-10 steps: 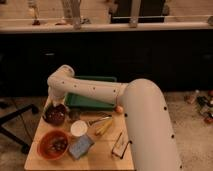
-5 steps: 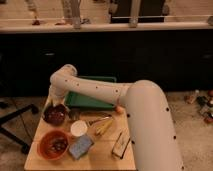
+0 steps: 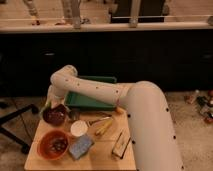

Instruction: Place pepper in purple bowl

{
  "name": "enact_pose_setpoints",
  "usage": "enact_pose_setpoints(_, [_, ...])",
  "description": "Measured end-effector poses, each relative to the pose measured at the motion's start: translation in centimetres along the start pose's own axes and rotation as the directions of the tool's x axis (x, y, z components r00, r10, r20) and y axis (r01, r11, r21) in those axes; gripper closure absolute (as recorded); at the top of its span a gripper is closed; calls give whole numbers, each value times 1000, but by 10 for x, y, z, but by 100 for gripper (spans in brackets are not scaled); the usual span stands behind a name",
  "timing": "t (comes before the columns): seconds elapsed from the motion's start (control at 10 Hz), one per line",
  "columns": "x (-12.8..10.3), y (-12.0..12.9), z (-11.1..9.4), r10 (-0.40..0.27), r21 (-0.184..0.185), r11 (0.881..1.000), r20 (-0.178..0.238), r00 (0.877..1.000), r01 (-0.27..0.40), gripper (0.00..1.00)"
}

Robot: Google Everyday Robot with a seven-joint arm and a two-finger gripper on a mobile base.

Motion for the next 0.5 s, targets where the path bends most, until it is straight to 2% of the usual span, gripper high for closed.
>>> enact_pose_setpoints(0.5, [-1, 6, 5, 42, -8, 999, 19, 999, -42, 100])
